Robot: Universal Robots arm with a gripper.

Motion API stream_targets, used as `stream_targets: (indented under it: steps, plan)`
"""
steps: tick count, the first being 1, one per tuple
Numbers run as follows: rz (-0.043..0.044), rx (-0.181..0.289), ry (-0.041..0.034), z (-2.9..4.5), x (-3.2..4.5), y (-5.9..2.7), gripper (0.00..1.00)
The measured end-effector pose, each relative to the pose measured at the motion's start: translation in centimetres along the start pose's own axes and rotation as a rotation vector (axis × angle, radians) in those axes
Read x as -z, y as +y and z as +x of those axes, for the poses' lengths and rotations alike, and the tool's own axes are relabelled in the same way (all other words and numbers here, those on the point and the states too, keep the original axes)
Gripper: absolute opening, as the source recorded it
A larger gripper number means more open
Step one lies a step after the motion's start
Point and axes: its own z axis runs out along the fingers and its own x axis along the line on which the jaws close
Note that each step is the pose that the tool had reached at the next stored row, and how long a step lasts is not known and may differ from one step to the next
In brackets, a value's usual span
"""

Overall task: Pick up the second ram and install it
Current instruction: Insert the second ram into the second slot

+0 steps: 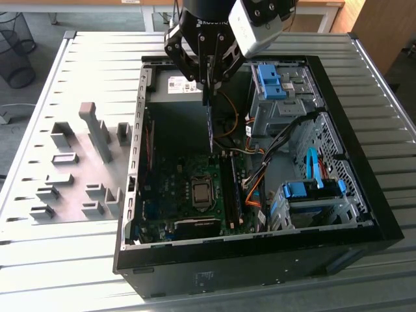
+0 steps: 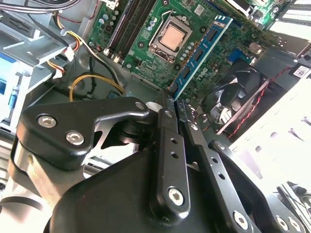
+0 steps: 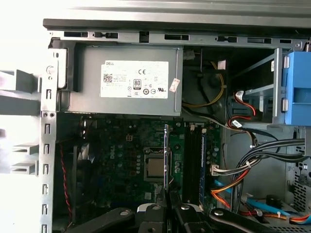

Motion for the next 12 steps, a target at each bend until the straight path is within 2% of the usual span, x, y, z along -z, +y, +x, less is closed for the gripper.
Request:
stream_targets:
  steps: [12]
  plan:
    - [0.0003,-0.007,0.0000,-0.07,-0.32,0.00,0.14]
